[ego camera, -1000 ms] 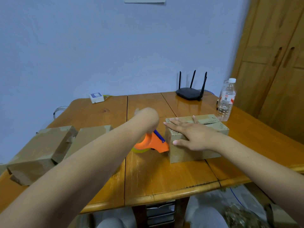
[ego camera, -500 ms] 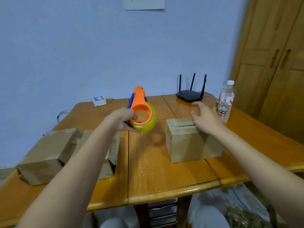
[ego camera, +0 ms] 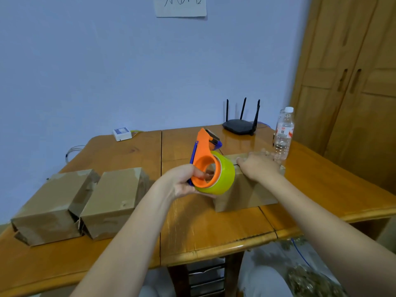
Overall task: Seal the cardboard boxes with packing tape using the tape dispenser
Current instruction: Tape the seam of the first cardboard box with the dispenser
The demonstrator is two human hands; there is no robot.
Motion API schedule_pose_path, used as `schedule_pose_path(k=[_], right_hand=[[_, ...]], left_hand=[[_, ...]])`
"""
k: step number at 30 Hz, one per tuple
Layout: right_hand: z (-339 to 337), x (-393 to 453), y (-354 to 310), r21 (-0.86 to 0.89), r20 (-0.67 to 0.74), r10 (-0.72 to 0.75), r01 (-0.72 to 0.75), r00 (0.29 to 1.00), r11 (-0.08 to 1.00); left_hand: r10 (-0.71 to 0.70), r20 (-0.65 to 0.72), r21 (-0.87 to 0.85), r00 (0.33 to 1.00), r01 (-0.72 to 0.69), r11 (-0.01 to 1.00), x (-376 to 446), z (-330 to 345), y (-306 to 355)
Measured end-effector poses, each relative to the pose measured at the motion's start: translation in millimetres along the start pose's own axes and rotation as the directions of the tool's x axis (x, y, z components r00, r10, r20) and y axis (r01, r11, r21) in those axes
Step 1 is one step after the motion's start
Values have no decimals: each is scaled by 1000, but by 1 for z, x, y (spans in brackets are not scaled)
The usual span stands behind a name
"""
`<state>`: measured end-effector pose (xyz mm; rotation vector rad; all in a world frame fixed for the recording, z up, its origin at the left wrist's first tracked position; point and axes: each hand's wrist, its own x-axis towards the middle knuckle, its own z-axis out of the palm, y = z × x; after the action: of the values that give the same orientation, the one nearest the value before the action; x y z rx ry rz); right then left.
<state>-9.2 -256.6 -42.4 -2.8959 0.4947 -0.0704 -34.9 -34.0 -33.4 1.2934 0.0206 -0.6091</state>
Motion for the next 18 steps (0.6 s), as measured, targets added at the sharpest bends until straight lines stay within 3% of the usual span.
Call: schedule_pose_path(k=[6,10,13,18], right_hand=[[-5,0,1,-5,46,6,-6,999,1000],[-23,8,17,272,12,-34,30,999,962],[-48,4,35,426,-26,76,-58,997,903],[-50,-4,57,531,323,153,-313,934,788]], left_hand=[[-36,0,88,999,36,995,-3,-3,-6],[5,-80,-4,997,-6,1000,-6,-10,-7],[45,-127,-92,991,-57,994,-8,-24,-1],[71,-154,-248,985,-109,963,-16,-27,6]])
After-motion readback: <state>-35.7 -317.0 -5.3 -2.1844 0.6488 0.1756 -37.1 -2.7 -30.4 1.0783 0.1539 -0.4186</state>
